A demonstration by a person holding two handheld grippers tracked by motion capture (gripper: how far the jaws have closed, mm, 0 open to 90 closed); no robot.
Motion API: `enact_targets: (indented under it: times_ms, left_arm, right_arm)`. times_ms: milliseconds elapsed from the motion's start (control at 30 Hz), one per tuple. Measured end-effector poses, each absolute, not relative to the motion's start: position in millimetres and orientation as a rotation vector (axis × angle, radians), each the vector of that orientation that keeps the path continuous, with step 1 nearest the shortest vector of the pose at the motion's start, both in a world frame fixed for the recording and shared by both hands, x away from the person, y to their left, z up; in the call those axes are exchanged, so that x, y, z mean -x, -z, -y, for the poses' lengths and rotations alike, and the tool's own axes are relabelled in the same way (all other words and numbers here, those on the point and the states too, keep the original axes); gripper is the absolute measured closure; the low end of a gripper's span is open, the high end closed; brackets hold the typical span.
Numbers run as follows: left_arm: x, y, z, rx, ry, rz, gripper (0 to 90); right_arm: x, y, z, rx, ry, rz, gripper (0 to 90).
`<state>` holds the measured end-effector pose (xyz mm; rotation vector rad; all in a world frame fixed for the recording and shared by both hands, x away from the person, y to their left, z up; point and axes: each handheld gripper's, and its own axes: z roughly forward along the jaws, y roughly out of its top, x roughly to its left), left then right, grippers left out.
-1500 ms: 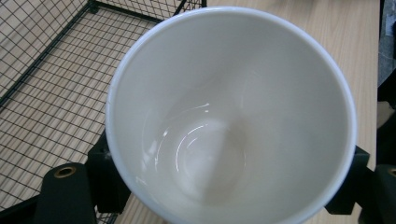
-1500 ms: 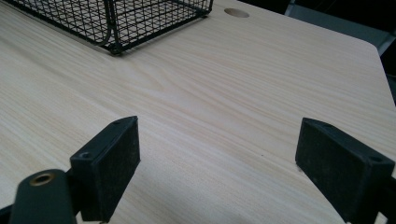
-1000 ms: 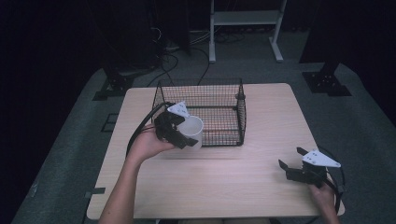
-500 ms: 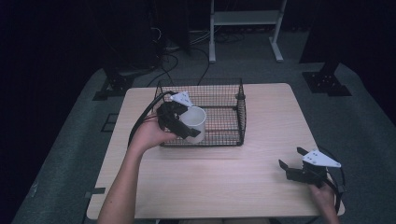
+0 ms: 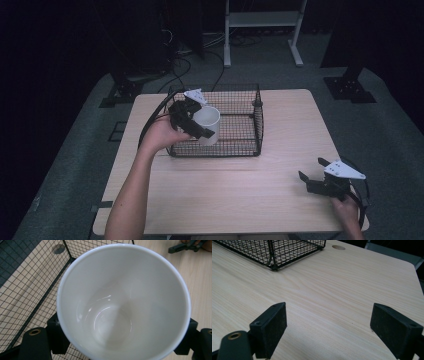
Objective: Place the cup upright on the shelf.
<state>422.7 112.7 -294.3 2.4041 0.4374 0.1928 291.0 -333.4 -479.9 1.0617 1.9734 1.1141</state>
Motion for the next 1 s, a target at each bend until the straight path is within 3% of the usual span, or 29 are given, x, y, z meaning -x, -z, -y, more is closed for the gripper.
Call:
enact_targets:
  times_ms: [500, 1000]
  left_arm:
    - [-448.7, 287.9, -106.5, -2.401, -0.214, -0.465, 21.5]
    - [-477.7, 304.4, -98.2, -2.405, -0.223, -0.515, 21.4]
  right_arm:
    - [-291.3, 479.9, 333.3, -1.058, -1.11, -1.978, 13.1]
    - [-291.5, 479.9, 333.4, -1.062, -1.111, -1.98, 13.1]
